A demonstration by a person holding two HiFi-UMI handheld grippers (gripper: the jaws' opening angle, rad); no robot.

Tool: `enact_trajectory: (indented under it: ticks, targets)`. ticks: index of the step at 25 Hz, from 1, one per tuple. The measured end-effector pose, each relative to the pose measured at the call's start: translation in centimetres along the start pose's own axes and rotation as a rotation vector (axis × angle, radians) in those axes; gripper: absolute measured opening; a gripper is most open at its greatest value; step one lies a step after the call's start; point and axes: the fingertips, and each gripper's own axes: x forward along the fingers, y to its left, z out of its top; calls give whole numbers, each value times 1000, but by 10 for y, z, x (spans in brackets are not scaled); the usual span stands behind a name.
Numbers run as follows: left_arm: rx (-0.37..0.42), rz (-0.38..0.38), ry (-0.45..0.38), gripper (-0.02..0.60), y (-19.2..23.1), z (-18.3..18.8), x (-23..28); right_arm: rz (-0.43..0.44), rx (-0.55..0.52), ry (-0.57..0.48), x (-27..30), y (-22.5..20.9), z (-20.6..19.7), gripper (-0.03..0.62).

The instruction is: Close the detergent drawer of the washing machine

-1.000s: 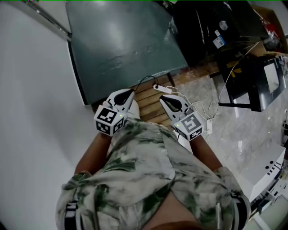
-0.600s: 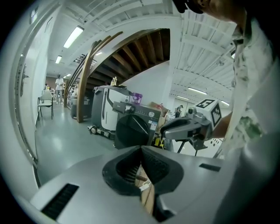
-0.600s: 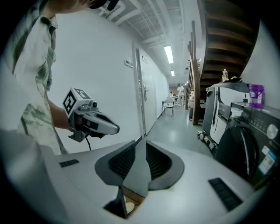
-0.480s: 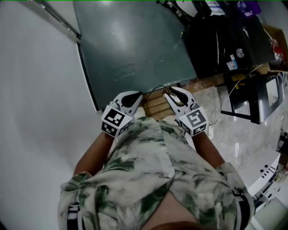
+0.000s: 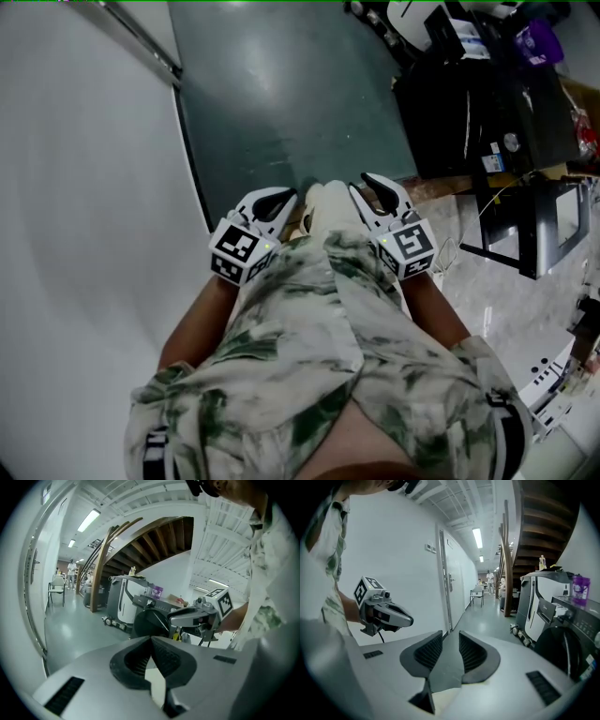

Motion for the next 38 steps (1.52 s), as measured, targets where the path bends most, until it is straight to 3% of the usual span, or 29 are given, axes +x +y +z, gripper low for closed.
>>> enact_trajectory:
  ticks: [7, 13, 19, 24, 29, 38]
  targets:
    - [2, 5, -1, 25, 91, 37, 46, -3, 1, 12, 87, -57, 25, 124]
    - [34, -26, 6, 25, 155, 128, 92, -24, 14, 29, 140, -128, 90, 124]
    - [87, -69, 10, 25, 177, 228, 138, -64, 36, 27, 158, -201, 150, 126]
    - [100, -97, 19, 25, 187, 281, 160, -129, 79, 11, 155, -238, 180, 127]
    - [119, -167, 33, 25, 202, 310, 183, -203, 118, 3, 160, -265, 193, 129]
    - [227, -403, 66, 25, 259, 363, 231, -402, 224, -10, 205, -309, 217, 127]
